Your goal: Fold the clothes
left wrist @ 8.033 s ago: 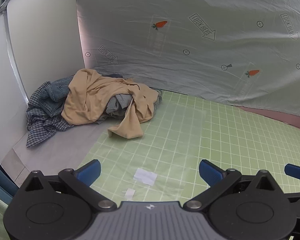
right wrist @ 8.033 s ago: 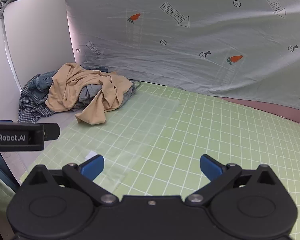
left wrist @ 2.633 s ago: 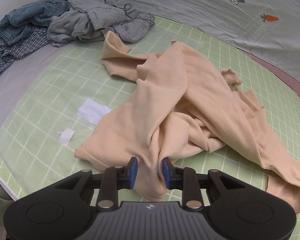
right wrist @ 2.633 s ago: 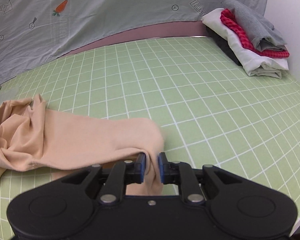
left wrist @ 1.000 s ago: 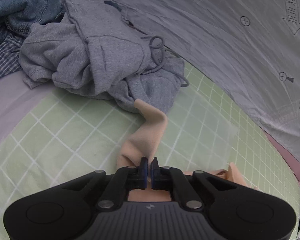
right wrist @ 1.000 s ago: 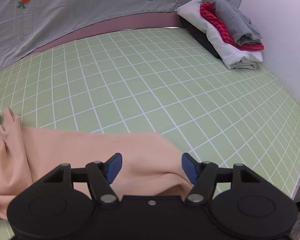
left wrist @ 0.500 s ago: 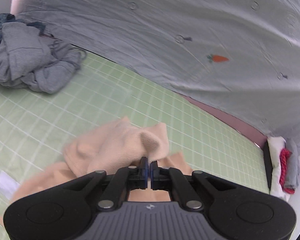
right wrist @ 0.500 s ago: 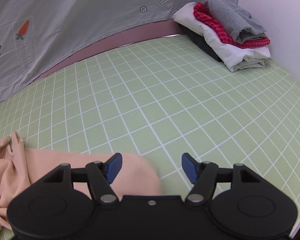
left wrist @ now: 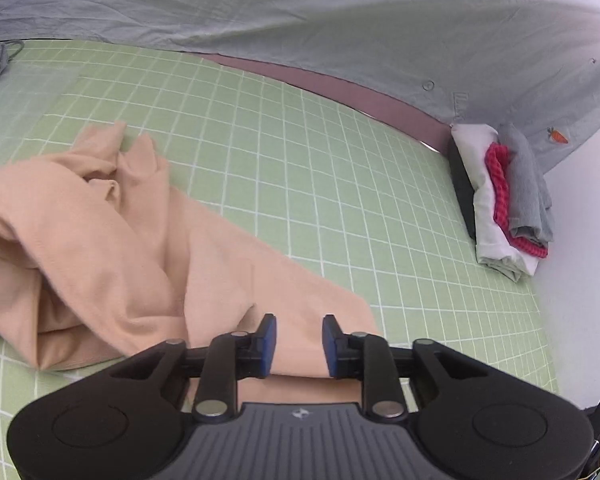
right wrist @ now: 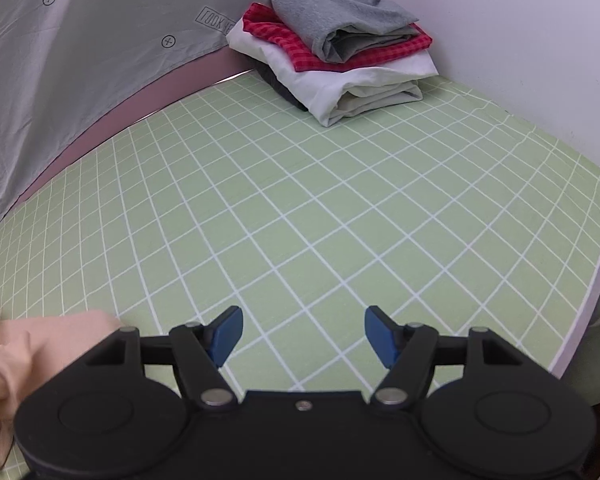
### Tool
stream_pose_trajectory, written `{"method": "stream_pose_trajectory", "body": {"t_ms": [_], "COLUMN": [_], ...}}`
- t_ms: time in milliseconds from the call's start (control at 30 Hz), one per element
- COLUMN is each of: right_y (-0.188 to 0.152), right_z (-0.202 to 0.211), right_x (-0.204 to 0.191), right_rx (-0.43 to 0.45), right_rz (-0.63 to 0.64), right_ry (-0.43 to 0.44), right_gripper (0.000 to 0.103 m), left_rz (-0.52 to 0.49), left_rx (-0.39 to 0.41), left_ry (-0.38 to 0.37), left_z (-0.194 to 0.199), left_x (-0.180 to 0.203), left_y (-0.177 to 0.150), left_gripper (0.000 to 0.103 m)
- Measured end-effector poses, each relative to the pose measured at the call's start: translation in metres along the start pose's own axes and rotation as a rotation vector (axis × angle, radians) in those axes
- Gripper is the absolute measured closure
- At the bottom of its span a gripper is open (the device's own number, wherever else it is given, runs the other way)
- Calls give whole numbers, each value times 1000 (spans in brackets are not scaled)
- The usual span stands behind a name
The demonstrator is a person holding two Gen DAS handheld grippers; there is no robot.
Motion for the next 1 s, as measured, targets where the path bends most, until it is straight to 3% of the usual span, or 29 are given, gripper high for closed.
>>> {"method": "stream_pose_trajectory", "body": {"t_ms": [200,333,533,633,767,867,1000], "right_y": [-4,-3,-22,-36,-55,-64,-64], "right_z": [-2,6,24,29,22,17,24], "right_x": [-45,-114,-226,-269,-301,-310,-307], "right_rx": [-7,21,33,24,-26,-55,-38], "right_rz": [52,141,251,265,258,258,267], "right_ry": [69,145,262,313,323,324,374], "right_gripper": [35,34,33,29,29,39,81], "left_rz": [106,179,311,338,339,330,328], "left_rx": [145,225,247,234,219,213,206], "left_ry": [79,192,352,389,396,392,384], "left_z": [59,98,135,146,153,153,148], "left_x": [-61,-128,-243,-285,-312,-317,-316], "left_y": [34,55,69,68,71,76,80], "left_gripper": [57,52,50,50,50,49,49]}}
Point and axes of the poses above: each gripper's, at about its wrist camera, not at the fingertips, and z roughly against the way its jaws point, x to its right, y to its top, the point moved 6 cm from there along -z, roughly the way its jaws point, and after that the axes turned 11 degrees about z, right-handed, at the moved point
